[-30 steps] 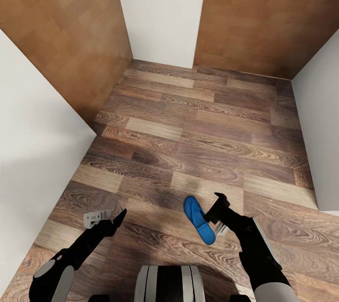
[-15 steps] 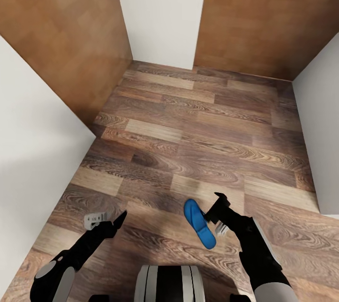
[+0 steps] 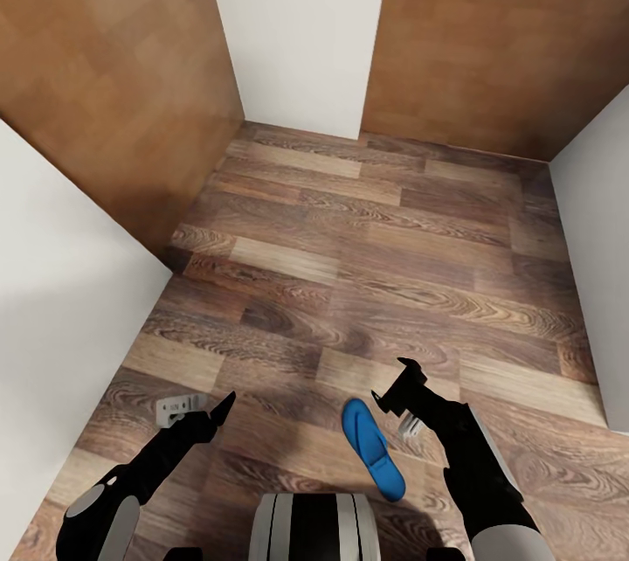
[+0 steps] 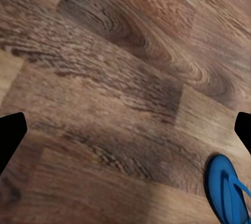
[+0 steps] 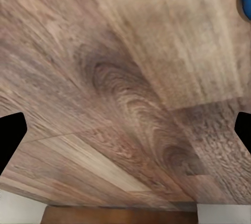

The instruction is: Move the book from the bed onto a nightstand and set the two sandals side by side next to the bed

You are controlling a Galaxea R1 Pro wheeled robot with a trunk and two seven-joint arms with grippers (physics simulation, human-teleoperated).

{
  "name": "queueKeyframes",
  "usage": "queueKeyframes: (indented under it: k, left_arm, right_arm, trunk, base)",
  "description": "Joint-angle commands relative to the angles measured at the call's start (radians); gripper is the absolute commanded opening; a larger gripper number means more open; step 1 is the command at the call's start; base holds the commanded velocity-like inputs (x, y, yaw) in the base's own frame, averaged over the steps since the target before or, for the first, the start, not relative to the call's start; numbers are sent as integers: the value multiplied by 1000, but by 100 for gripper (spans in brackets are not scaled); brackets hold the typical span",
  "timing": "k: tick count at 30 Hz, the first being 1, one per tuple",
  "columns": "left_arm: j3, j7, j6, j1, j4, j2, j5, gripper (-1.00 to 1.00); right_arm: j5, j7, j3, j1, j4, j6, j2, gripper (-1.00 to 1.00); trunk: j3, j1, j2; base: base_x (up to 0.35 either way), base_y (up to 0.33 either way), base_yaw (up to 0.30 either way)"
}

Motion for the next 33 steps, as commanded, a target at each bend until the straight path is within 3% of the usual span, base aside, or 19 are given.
queueKeyframes:
  k: [1, 15, 21, 33]
  left_arm:
    - [2, -3, 9, 0, -1, 0, 10, 100]
    - [2, -2, 10, 0, -1, -2, 12, 100]
    - [2, 0, 10, 0, -1, -16, 11, 100]
    - [2, 1, 9, 0, -1, -23, 11, 100]
  right_arm:
    - [-11, -3, -2, 0, -1, -10, 1, 100]
    - [-11, -3, -3, 0, 25, -13, 1, 100]
    - [-11, -3, -1, 0, 169, -17, 4, 100]
    - [-11, -3, -1, 0, 218, -19, 6, 100]
  trunk:
    - [-1, 0, 0]
    - [-1, 0, 0]
    - [-1, 0, 0]
    - [-1, 0, 0]
  base:
    - [36, 0, 0]
    - [62, 14, 0]
    - [2, 0, 0]
    - [0, 0, 0]
